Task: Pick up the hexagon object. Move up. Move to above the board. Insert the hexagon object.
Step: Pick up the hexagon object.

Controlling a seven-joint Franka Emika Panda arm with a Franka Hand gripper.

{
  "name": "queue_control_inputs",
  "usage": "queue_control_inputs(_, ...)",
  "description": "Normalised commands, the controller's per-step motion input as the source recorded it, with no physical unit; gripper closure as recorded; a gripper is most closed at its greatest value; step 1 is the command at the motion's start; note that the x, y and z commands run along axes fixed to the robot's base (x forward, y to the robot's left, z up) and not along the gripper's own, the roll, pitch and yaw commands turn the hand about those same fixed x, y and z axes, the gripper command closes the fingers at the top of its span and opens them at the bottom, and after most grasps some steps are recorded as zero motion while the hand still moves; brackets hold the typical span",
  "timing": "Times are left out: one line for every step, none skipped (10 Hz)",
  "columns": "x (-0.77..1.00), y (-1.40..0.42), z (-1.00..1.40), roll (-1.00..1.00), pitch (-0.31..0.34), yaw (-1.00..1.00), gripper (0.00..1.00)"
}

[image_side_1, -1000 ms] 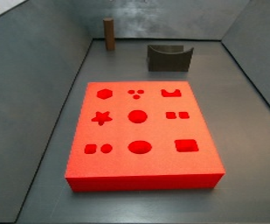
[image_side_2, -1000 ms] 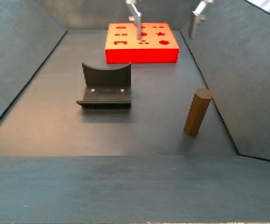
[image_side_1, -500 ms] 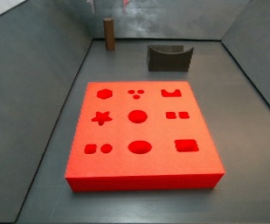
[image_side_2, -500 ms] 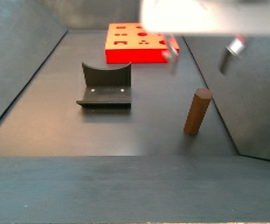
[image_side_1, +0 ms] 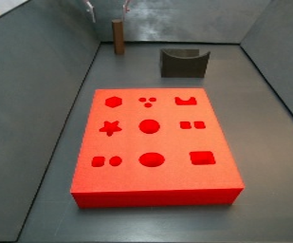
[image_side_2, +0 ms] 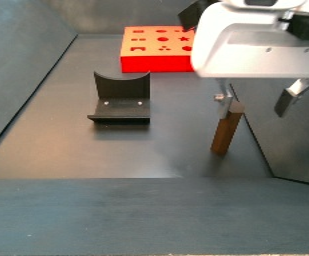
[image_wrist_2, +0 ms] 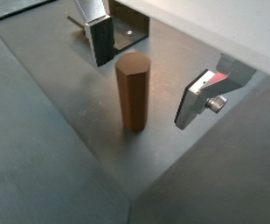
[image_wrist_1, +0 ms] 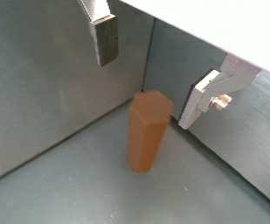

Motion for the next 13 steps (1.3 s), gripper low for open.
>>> queue_control_inputs(0.31,0.0,-0.46,-0.13,-0.383,0.0,0.0)
queue_control_inputs(0.05,0.0,-0.48,-0.08,-0.386,0.0,0.0)
queue_control_inputs(-0.01,-0.14,-0.52,-0.02,-0.377,0.0,0.0)
queue_control_inputs(-0.06,-0.07,-0.58,-0.02,-0.344,0.0,0.0)
queue_control_inputs(-0.4,-0.18,-0.48,0.0,-0.38,0.0,0.0)
queue_control_inputs(0.0,0.0,0.0,0.03,-0.01,0.0,0.0)
queue_control_inputs(0.0,0.0,0.0,0.0,0.0,0.0,0.0)
queue_control_inputs(0.0,0.0,0.0,0.0,0.0,0.0,1.0)
queue_control_inputs(0.0,0.0,0.0,0.0,0.0,0.0,1.0)
queue_control_inputs(0.0,0.0,0.0,0.0,0.0,0.0,1.0)
queue_control_inputs(0.0,0.0,0.0,0.0,0.0,0.0,1.0)
queue_control_inputs(0.0,0.0,0.0,0.0,0.0,0.0,1.0)
queue_control_inputs(0.0,0.0,0.0,0.0,0.0,0.0,1.0)
